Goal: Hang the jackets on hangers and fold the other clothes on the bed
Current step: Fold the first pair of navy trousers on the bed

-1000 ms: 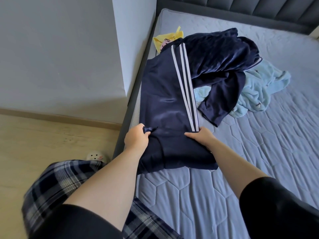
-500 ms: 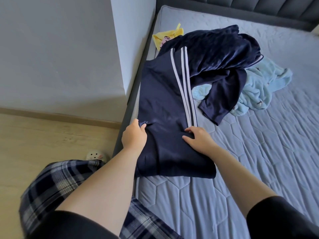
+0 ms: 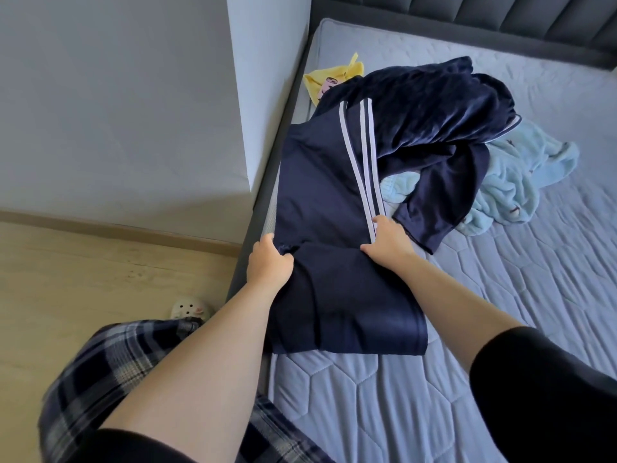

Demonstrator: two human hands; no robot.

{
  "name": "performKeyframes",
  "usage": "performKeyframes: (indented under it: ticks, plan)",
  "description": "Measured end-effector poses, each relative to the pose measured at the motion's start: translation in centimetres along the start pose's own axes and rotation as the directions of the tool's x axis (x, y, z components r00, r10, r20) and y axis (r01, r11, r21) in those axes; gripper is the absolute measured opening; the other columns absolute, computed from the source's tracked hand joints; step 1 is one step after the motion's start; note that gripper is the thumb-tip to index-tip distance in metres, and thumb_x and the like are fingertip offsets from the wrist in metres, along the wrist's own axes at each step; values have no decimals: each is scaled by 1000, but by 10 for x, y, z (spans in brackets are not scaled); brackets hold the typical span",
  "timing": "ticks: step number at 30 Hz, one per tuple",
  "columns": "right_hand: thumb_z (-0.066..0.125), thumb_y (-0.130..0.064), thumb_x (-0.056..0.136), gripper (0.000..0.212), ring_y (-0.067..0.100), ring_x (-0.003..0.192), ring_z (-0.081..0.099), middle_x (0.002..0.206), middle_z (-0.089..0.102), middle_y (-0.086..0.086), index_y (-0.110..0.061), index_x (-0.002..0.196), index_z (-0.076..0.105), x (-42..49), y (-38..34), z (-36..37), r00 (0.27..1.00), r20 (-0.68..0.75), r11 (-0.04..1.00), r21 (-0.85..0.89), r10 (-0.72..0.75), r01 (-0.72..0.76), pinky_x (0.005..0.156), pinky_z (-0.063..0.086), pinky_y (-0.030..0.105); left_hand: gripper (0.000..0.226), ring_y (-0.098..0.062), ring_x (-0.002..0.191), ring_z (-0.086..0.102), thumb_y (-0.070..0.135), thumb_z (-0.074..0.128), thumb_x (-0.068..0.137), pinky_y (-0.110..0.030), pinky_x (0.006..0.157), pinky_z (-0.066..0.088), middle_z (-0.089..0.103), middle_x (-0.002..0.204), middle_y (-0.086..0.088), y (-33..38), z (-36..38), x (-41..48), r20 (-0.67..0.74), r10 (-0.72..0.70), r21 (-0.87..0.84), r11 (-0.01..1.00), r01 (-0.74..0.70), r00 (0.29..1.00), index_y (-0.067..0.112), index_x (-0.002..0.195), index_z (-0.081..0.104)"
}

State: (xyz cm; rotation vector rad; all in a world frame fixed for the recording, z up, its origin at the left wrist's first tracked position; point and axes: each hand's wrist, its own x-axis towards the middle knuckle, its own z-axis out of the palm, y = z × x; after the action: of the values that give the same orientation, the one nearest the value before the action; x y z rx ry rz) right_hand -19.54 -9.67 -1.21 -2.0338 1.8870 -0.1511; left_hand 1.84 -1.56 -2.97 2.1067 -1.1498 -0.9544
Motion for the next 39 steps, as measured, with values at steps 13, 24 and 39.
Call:
performKeyframes:
  ticks: [13,24,39]
  plan:
    - [65,-13,79,49,29,101,56,114,56,12,-2,122,44,78,-29,10,992,-38,963,247,120,-107,78,43,31,21,-2,72,48,18,49,88,-19,58,35,52,91,13,28,-2,80,88,-76,-318,943,100,993,28,106,43]
    - [69,-39,80,40,14,49,35,54,36,-2,-16,61,42,172,-79,-39,985,-106,864,499,136,-66,46,31,25,13,-30,95,67,11,59,88,-44,91,52,71,100,-12,76,-4,152,206,-39,-646,746,165,978,8,97,67]
    - [45,-1,86,11,14,63,38,68,45,2,-2,78,53,207,-84,-93,935,-321,788,611,151,83,52,34,23,36,-17,78,59,-6,38,86,-23,62,47,65,83,1,94,17,167,102,60,-601,799,14,993,16,97,64]
